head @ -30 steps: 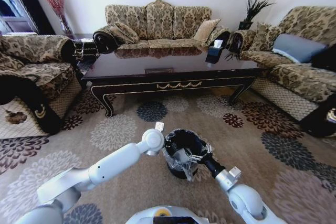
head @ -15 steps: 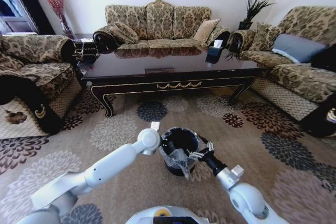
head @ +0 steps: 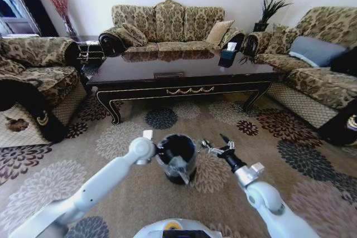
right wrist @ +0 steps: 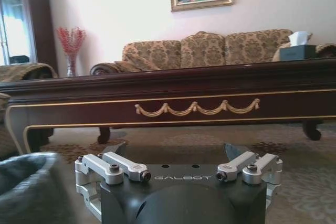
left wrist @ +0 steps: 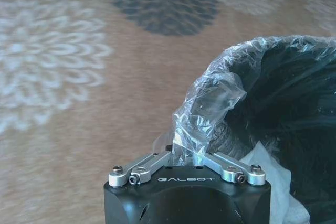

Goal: Move to the front of the table and pick up the trash from the floor, then place it into the trash bin.

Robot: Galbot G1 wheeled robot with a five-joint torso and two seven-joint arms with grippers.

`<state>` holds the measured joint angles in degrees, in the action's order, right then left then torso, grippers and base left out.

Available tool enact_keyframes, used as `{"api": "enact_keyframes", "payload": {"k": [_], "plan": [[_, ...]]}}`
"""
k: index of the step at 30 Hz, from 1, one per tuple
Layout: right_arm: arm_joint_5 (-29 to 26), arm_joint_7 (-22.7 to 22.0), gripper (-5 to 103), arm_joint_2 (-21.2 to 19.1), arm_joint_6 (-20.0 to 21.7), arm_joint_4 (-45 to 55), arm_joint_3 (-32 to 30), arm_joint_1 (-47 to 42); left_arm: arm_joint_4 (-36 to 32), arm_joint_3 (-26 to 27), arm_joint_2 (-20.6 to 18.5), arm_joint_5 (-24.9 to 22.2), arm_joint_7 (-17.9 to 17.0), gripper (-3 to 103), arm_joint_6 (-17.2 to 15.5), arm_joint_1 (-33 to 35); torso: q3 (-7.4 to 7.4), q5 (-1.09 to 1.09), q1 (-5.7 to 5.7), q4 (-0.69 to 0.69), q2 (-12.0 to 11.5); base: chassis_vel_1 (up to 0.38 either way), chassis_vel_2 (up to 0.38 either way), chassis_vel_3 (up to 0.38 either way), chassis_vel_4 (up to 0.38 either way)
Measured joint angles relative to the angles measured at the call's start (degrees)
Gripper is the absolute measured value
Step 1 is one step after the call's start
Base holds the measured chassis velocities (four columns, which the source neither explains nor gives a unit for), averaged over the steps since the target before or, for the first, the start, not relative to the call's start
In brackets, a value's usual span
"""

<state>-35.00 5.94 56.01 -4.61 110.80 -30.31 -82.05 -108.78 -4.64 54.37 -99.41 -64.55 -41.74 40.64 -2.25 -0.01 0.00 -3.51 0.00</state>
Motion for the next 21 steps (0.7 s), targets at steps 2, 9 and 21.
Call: {"api": "enact_keyframes", "payload": {"k": [2,9,21], "plan": [[-0.77,-0.56,100,-0.46,0.22,-2.52,0.38,2.07,-1.22,4.13,-3.2,1.19,1.62,0,-0.4,4.19,0.0,0.0,0.0,0.02,0.0,0.0,0.0,0.0,0.0],[-1.05,-0.6,100,-0.94,0.36,-8.27,2.25,6.02,-2.82,9.79,-7.38,3.91,4.51,0,-0.48,11.86,0.0,-0.01,0.0,0.02,0.0,0.0,0.0,0.0,0.0],[1.05,0.11,100,-0.77,0.07,-22.77,5.87,12.92,-3.26,14.22,-8.79,6.11,6.88,0,-0.49,16.81,0.0,0.01,0.0,0.01,0.0,0.0,0.0,0.0,0.0]]}}
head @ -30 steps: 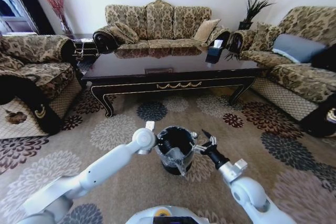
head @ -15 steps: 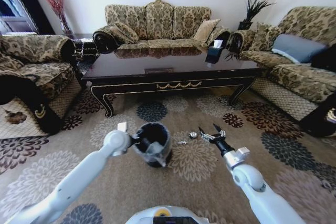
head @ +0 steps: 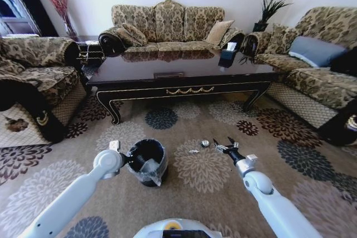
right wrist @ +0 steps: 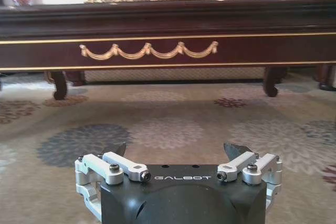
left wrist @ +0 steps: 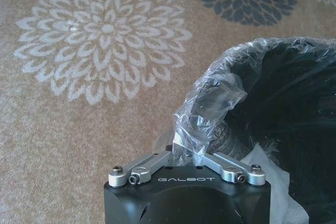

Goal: Move to the front of the table and pick up the trash from the floor, then place it into the trash bin.

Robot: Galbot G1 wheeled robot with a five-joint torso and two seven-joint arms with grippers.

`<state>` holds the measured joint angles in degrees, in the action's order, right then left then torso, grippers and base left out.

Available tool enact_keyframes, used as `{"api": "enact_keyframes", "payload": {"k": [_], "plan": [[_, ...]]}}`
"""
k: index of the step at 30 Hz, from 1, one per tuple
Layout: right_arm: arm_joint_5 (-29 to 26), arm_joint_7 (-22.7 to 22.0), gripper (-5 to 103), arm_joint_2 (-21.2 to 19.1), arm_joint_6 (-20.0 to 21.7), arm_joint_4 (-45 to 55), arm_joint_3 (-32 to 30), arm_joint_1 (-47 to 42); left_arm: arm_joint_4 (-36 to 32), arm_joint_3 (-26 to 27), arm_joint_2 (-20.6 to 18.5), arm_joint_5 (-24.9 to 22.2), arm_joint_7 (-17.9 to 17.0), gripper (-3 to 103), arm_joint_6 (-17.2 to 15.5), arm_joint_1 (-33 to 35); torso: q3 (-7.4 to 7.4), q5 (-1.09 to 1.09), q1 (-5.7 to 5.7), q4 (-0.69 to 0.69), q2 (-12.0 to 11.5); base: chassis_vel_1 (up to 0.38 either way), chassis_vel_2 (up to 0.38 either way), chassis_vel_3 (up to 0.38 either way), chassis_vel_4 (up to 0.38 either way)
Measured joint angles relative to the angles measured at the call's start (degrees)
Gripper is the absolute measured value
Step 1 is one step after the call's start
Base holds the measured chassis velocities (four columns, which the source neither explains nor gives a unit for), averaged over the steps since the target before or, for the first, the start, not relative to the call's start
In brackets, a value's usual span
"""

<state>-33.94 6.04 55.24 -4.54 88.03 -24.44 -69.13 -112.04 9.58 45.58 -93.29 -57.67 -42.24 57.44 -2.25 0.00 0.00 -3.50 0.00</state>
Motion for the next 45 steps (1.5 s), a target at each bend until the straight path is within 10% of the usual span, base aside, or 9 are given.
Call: {"api": "enact_keyframes", "payload": {"k": [28,45], "plan": [[3.3,3.66,100,4.68,-3.81,-32.48,14.21,21.17,-6.61,9.08,-2.85,-0.19,0.41,0,0.06,10.74,0.0,-0.01,0.0,0.0,0.0,0.0,0.0,0.0,0.0],[12.07,4.82,100,18.13,-8.48,-56.36,16.66,34.88,-9.16,11.13,-2.31,0.73,0.86,0,0.11,14.63,-0.01,0.0,0.0,0.0,0.0,0.0,0.0,0.0,0.0]]}}
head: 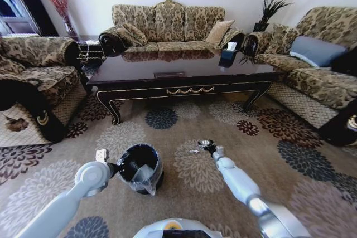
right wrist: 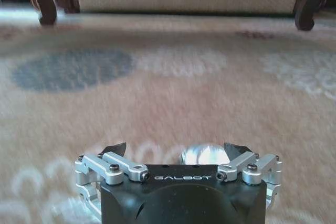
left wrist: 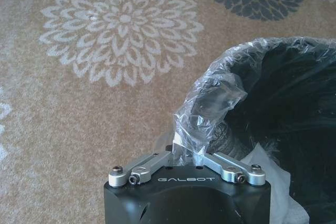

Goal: Move to the front of the table and pick up the trash from the floor, then place it into the trash bin.

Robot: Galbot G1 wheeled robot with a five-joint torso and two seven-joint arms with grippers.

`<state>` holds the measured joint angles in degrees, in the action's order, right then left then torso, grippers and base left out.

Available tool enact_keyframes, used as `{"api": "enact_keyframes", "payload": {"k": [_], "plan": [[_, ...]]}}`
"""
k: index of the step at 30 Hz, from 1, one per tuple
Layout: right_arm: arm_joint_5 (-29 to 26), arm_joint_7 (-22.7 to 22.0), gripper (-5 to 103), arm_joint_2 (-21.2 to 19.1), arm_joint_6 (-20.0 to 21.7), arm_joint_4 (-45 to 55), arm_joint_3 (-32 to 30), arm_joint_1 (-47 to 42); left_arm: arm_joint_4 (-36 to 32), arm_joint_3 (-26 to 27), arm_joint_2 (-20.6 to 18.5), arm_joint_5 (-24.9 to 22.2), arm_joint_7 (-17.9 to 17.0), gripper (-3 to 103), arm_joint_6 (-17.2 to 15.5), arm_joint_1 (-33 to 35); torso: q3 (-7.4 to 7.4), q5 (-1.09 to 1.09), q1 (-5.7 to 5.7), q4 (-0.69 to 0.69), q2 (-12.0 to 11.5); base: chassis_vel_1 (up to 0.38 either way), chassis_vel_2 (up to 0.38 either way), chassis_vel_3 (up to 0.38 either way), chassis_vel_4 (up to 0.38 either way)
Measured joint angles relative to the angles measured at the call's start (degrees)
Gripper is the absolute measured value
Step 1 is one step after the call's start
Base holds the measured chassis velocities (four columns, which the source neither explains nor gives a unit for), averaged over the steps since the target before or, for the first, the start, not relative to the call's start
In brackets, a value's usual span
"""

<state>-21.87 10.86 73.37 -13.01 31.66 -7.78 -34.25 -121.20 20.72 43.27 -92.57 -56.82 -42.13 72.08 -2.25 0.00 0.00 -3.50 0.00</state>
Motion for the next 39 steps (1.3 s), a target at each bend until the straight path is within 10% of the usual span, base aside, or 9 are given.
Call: {"api": "enact_keyframes", "payload": {"k": [12,39], "plan": [[14.88,-0.39,100,2.88,-6.14,-11.49,-6.62,4.24,0.41,-1.93,0.39,0.84,0.98,0,0.0,-2.12,0.0,0.0,0.0,-0.01,0.0,0.0,0.0,0.0,0.0],[14.5,1.3,100,2.71,-6.55,-10.65,-8.39,3.04,1.33,-3.34,0.9,0.83,1.33,0,-0.01,-3.53,0.01,0.0,0.0,0.0,0.0,-0.019,0.023,0.019,-0.018]]}}
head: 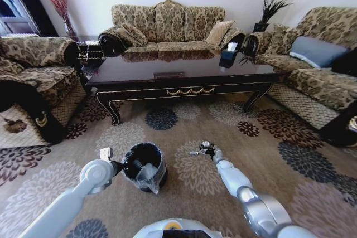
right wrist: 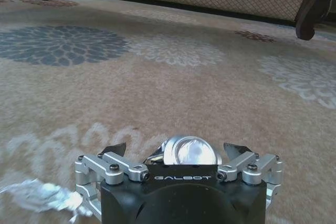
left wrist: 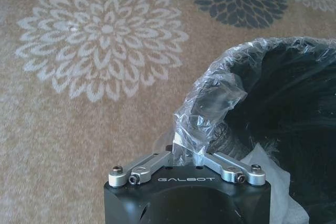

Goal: Move to the front of the table and pick up the trash from the floor, then place it into the trash bin.

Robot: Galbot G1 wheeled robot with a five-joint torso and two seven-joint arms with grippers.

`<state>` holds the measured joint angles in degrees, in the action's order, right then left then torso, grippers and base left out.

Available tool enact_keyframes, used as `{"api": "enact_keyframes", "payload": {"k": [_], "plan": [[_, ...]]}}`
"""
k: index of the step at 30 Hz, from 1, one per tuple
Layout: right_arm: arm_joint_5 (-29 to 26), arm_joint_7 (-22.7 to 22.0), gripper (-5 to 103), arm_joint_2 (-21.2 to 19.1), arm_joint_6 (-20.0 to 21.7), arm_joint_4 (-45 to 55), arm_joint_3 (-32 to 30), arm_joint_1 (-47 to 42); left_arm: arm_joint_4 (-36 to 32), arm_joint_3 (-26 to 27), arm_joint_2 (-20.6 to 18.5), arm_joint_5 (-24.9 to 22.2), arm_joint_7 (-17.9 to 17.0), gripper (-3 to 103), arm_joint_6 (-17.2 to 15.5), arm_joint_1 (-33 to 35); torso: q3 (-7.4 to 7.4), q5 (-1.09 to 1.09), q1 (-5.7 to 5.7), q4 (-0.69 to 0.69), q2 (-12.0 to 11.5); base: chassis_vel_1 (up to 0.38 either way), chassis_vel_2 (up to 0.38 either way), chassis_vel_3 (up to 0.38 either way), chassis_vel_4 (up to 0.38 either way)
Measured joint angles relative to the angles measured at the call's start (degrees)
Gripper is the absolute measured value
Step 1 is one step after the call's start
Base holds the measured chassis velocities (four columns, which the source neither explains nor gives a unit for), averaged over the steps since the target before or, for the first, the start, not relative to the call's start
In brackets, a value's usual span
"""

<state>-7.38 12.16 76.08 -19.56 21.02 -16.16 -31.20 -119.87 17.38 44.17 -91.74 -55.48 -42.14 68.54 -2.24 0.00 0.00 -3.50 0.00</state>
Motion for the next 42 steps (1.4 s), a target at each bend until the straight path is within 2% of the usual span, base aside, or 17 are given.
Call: {"api": "enact_keyframes", "payload": {"k": [8,18,33,34,37,38,40,41,42], "plan": [[-0.3,-0.79,100,-0.67,-0.12,1.49,-0.94,-2.05,-0.06,0.04,0.01,-0.05,0.02,0,0.0,-0.19,-0.01,0.0,0.0,-0.01,0.0,-0.049,0.045,0.049,-0.049],[-0.67,-0.2,100,0.0,-0.24,-4.53,-1.53,0.99,-0.52,-0.32,-0.02,-0.26,0.05,0,0.0,-0.24,0.0,0.0,0.0,-0.01,0.0,0.0,0.0,0.0,0.0],[-4.61,3.24,99,1.43,1.63,-7.78,-1.72,3.57,-0.79,0.76,-0.45,-0.04,0.28,0,0.0,0.55,0.0,0.0,0.0,-0.01,0.0,0.0,0.0,0.0,0.0],[-4.7,3.28,89,1.43,1.67,-7.8,-1.71,3.64,-0.79,0.8,-0.5,-0.02,0.32,0,0.0,0.61,0.0,0.0,0.0,-0.01,0.0,0.0,0.0,0.0,0.0],[-4.95,3.3,89,1.4,1.77,-7.94,-1.7,3.91,-0.75,1.1,-0.53,0.12,0.43,0,0.0,0.91,0.0,0.0,0.0,-0.01,0.0,0.0,0.0,0.0,0.0],[-5.04,3.33,78,1.35,1.81,-7.97,-1.7,4.01,-0.73,1.21,-0.52,0.22,0.49,0,-0.01,1.06,0.0,0.0,0.0,0.0,0.0,0.0,0.0,0.0,0.0],[-5.12,3.46,78,1.26,1.83,-8.02,-1.67,4.08,-0.72,1.28,-0.52,0.48,0.66,0,-0.01,1.28,0.0,-0.01,0.0,-0.01,0.0,0.0,0.0,0.0,0.0],[-5.2,3.53,63,1.26,1.83,-8.04,-1.67,4.08,-0.72,1.28,-0.5,0.6,0.76,0,0.0,1.34,0.0,-0.01,0.0,-0.01,0.0,0.0,0.0,0.0,0.0],[-5.2,3.53,63,1.26,1.83,-8.04,-1.67,4.08,-0.72,1.28,-0.5,0.6,0.76,0,0.0,1.34,0.0,-0.01,0.0,-0.01,0.0,0.0,0.0,0.0,0.0]]}}
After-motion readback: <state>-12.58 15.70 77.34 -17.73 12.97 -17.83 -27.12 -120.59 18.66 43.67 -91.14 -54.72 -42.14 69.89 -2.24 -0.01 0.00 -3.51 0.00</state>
